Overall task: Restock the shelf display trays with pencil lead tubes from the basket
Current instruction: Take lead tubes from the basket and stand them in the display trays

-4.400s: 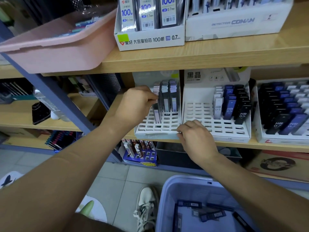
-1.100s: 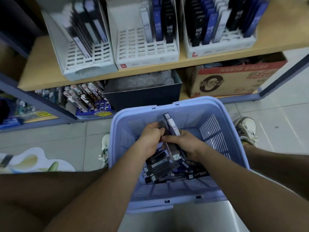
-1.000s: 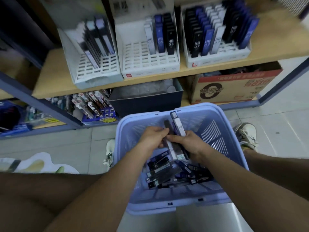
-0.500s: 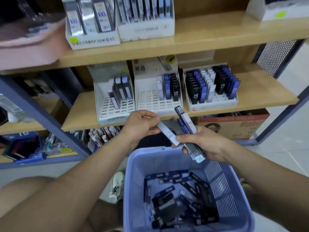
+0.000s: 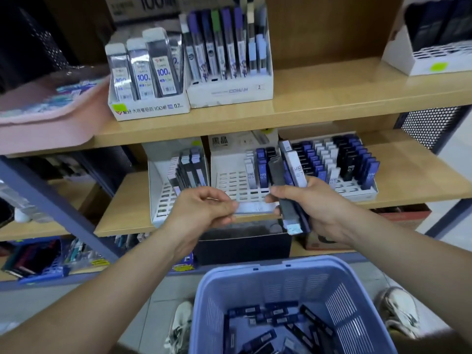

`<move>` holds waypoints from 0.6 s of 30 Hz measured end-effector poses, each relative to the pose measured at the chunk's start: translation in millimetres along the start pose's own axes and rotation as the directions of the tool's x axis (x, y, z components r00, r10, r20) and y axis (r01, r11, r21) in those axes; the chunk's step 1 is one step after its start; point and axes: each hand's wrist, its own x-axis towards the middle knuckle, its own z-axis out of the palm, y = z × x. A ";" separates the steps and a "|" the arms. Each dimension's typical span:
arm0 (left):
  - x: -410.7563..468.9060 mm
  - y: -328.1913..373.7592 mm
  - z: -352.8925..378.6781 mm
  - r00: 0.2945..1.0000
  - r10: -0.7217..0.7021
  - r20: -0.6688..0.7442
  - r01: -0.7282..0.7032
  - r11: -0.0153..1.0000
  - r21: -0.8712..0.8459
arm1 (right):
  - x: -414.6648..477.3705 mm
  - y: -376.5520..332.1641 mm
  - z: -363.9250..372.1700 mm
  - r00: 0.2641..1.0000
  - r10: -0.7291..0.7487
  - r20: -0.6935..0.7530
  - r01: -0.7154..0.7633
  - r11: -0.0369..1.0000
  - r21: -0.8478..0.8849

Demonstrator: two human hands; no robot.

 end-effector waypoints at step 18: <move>31.8 -4.3 37.7 0.929 0.033 0.368 -0.206 0.873 0.442 | 28.8 0.0 2.9 0.994 0.099 -0.044 -0.090 0.981 0.173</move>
